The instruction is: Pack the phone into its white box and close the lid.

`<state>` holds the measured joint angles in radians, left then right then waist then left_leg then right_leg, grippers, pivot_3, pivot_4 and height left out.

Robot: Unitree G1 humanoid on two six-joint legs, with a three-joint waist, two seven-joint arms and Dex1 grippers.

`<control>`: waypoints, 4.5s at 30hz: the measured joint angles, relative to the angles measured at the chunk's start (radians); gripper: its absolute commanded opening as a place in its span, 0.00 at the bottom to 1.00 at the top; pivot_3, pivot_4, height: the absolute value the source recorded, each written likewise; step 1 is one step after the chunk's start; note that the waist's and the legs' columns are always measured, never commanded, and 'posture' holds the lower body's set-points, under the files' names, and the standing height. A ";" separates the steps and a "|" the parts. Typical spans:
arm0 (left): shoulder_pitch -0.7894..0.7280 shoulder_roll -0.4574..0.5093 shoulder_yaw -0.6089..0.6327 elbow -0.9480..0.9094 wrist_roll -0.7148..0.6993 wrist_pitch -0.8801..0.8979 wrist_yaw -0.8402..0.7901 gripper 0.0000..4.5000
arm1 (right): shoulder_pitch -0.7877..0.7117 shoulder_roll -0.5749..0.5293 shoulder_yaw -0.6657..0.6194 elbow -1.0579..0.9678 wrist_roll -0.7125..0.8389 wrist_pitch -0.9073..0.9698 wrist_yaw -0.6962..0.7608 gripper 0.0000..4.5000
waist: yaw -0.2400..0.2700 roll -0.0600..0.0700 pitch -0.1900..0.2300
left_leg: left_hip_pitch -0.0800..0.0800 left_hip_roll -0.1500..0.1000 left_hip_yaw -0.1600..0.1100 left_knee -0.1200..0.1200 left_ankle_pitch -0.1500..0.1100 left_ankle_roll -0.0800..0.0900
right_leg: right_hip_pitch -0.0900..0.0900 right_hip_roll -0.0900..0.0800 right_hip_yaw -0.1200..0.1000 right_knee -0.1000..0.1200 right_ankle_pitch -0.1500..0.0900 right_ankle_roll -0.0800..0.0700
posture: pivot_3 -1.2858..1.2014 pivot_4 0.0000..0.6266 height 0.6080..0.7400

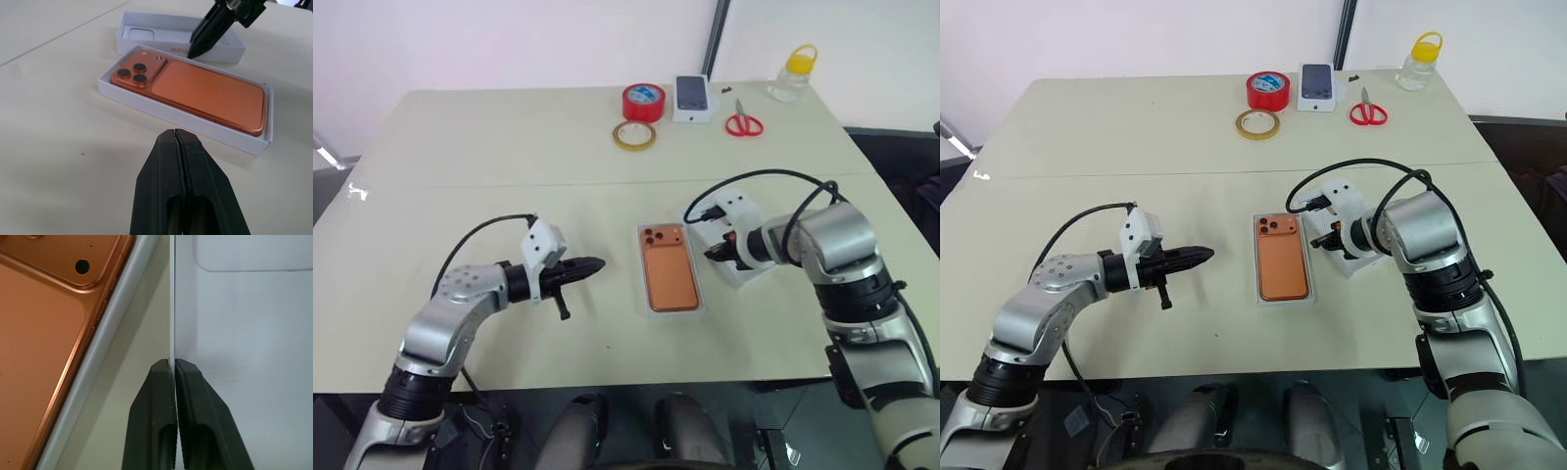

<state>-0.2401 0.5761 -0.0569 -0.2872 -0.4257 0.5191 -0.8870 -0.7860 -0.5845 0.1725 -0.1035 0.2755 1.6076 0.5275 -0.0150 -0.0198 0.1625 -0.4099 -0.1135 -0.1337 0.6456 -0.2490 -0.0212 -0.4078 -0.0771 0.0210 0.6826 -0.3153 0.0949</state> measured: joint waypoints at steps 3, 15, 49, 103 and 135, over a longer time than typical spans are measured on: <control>0.002 0.000 0.004 -0.004 -0.002 0.001 0.015 0.00 | -0.003 0.000 -0.045 -0.002 0.033 0.000 -0.016 0.01 | -0.001 0.000 0.000 | 0.000 0.000 0.000 0.000 0.000 0.000 | 0.000 0.000 0.000 0.000 0.000 0.000 | 0.52 0.24 1.00; -0.042 -0.045 0.197 0.100 -0.053 0.021 0.166 0.00 | -0.148 0.237 -0.484 0.190 1.004 -0.011 -0.398 0.01 | -0.005 0.001 0.000 | 0.001 0.001 0.000 0.000 0.000 0.000 | 0.001 0.001 0.000 0.000 0.000 0.000 | 0.52 0.24 1.00; -0.227 -0.192 -0.143 0.162 0.044 0.032 0.109 0.00 | 0.046 -0.164 -0.180 0.042 1.327 -0.297 -0.973 0.36 | -0.027 0.006 0.002 | 0.000 0.004 0.003 0.001 -0.004 0.009 | 0.001 0.004 0.002 0.001 0.000 0.000 | 0.52 0.24 1.00; -0.236 -0.124 -0.210 0.212 0.194 0.024 -0.020 0.00 | 0.166 -0.312 0.243 -0.334 0.029 -0.564 0.106 0.01 | 0.003 0.005 0.003 | -0.001 0.001 0.002 0.001 -0.001 0.003 | 0.000 0.001 0.001 -0.001 0.000 0.000 | 0.52 0.24 1.00; -0.237 -0.174 -0.188 0.188 0.177 0.061 0.004 0.00 | 0.221 -0.301 0.210 -0.335 -0.058 -0.560 0.169 0.01 | 0.003 0.005 0.003 | -0.001 0.001 0.002 0.002 -0.001 0.002 | 0.000 0.001 0.001 0.000 0.000 0.000 | 0.52 0.24 1.00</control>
<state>-0.4776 0.4021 -0.2453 -0.0994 -0.2485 0.5797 -0.8834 -0.5648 -0.8852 0.3828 -0.4383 0.2172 1.0479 0.6964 -0.0122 -0.0144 0.1654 -0.4105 -0.1121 -0.1316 0.6471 -0.2499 -0.0190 -0.4077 -0.0759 0.0220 0.6822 -0.3152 0.0952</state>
